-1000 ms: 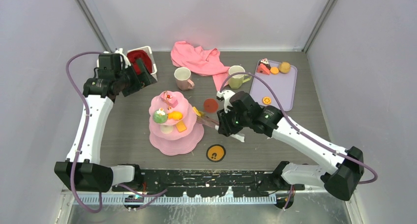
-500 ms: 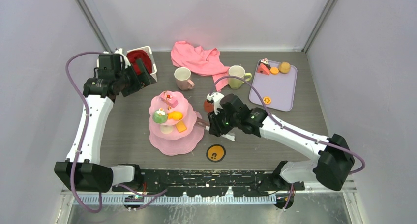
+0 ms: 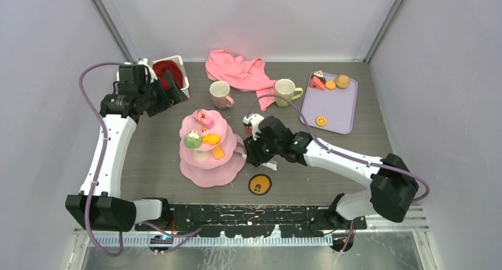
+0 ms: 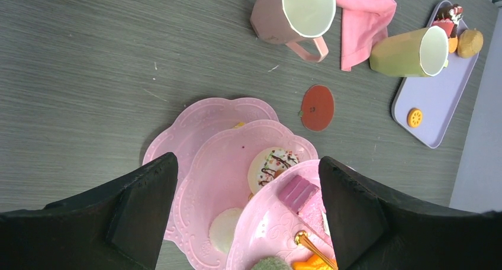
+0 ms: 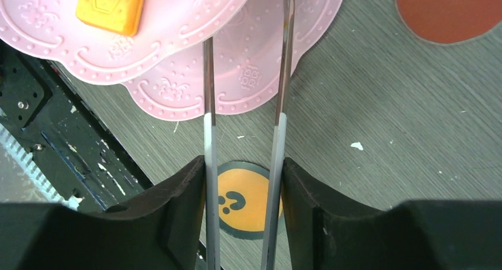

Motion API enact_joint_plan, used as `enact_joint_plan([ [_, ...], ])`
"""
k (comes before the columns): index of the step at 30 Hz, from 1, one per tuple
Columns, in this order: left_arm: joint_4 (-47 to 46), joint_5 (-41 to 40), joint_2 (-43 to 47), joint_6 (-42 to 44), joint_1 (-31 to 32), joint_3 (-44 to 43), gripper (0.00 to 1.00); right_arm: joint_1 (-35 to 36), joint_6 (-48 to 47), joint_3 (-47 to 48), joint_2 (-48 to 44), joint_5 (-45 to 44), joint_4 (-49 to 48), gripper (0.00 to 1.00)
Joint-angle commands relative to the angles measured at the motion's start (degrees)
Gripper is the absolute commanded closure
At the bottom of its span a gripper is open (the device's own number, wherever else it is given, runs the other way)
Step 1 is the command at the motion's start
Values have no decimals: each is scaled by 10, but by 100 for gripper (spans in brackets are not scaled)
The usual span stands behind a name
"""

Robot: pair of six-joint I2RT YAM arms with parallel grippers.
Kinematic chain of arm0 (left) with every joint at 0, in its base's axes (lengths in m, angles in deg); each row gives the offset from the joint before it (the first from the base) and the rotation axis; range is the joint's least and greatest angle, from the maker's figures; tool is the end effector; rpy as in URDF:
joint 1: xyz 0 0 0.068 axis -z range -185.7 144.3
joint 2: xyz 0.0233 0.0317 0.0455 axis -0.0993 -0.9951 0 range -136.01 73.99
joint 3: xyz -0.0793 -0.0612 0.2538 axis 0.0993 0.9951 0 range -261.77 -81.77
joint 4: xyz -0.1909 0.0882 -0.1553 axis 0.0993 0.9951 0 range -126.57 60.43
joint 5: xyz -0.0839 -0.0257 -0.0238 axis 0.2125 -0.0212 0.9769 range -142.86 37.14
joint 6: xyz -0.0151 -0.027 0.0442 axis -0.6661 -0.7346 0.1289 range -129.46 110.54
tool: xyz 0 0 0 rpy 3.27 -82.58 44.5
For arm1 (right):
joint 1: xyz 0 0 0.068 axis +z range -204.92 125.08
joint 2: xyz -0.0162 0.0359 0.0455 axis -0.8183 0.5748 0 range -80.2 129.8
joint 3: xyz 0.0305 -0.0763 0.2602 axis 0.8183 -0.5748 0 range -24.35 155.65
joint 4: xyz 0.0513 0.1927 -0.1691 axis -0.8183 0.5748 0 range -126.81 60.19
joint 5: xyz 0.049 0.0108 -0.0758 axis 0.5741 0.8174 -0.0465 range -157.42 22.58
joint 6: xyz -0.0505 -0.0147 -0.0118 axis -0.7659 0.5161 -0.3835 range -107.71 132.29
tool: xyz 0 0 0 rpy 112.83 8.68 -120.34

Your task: Serve the afternoon tea

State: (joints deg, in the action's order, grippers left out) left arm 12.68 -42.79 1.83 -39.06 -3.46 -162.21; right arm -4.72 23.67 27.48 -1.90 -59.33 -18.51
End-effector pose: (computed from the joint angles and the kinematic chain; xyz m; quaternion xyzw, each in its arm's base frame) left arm 0.2548 -0.0162 0.3880 -0.1790 0.8892 -0.1901 0.3756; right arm 0.1820 0.2261 0.2396 -0.3316 0.8595 0.2522 0.2962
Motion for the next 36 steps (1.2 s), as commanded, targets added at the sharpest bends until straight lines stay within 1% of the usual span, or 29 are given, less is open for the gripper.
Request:
enact_joint_plan([
  [1, -8, 0, 0, 4, -2, -20, 12, 3, -6, 7, -47, -26, -20, 47],
  [4, -8, 1, 1, 4, -2, -20, 12, 3, -6, 7, -62, -34, -5, 48],
  [10, -8, 0, 3, 5, -2, -20, 12, 3, -12, 1, -115, -83, 58, 60],
  [13, -9, 4, 1, 5, -2, -20, 12, 1, -16, -4, -137, -122, 94, 66],
  [18, -13, 11, 0, 2, -2, -17, 12, -25, -11, -8, -164, -173, 131, 83],
  [20, -12, 11, 2, 3, -2, -17, 12, -65, -8, -3, -172, -180, 143, 86],
  [25, -10, 10, 3, 7, -2, -18, 12, -183, -10, 14, -199, -190, 140, 88],
  [28, -9, 10, 3, 8, -2, -19, 12, -255, 3, 33, -191, -225, 137, 91],
  [32, -11, 14, 1, 9, -2, -20, 12, -362, 8, 50, -154, -214, 113, 88],
  [36, -7, 18, -2, 11, -2, -25, 12, -428, 14, 77, -94, -169, 81, 82],
])
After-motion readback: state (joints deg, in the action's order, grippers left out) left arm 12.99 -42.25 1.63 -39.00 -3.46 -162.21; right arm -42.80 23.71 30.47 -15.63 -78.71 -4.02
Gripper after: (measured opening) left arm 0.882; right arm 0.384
